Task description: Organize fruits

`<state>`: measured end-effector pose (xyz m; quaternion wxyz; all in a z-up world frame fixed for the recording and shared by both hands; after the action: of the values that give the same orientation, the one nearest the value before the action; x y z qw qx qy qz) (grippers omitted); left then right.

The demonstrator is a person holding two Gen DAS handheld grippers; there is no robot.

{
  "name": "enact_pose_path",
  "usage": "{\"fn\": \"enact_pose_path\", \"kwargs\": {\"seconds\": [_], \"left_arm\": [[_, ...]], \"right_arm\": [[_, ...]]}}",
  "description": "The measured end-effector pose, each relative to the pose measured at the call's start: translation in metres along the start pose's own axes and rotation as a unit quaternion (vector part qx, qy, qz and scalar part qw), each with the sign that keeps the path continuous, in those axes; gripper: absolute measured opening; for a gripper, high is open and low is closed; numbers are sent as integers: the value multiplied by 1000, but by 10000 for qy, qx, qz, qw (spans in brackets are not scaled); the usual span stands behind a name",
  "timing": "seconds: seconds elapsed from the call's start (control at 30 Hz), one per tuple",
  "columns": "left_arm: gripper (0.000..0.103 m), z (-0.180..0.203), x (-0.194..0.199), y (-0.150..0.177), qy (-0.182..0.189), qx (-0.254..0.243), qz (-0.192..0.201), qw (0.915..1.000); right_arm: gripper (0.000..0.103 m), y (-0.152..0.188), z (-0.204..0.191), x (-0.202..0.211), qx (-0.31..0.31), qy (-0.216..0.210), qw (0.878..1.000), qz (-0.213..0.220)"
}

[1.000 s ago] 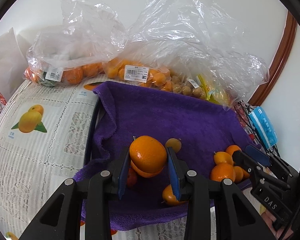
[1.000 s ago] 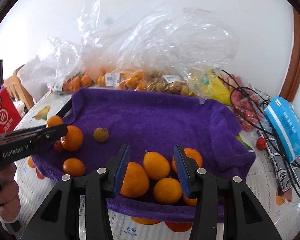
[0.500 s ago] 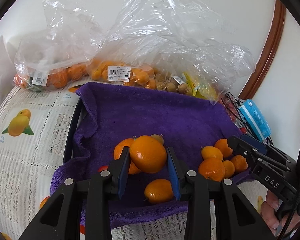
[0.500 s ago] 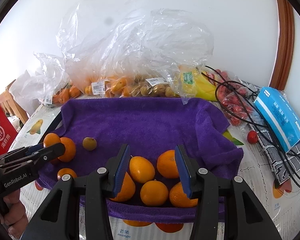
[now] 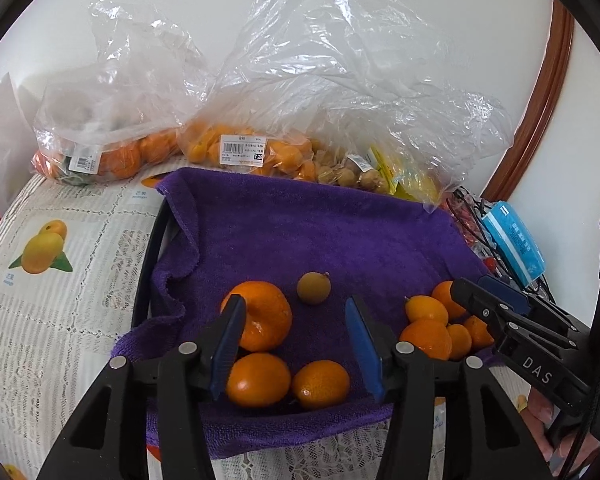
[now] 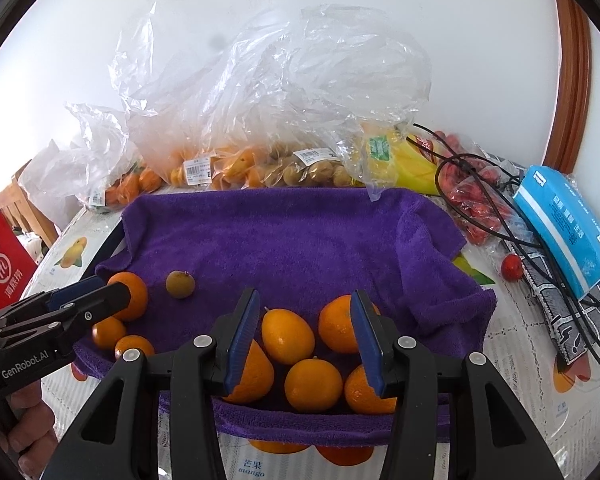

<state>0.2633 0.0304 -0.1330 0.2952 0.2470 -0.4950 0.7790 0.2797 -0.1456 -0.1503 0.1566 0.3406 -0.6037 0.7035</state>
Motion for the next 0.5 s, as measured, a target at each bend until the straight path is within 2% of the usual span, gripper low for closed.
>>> {"fn": "enact_pose_path", "kwargs": {"seconds": [0.3,0.4,0.5], "left_arm": [[69,4,17,-4,92,-93,89,9999],[77,5,30,-8,140,-102,253,9995],[77,4,43,-10,89,-20,276,9996]], "right_arm": [[53,-3,1,15,-168,7,9998,147],[59,-6,-2,29,-201,47,9994,267],[64,-8,-7,47,-174,103,9993,299]]}}
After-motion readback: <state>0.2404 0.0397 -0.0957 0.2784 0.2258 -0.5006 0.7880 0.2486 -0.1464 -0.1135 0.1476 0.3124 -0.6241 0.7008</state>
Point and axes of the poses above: each gripper's, at about its wrist camera, not at the fingertips, and x roughly against the way its jaws point, z to its right, y to its underside, the point moved 3 cm from there along -x, roughly the way its jaws point, and after that the axes turned 12 degrees about x, right-handed, at the moved point
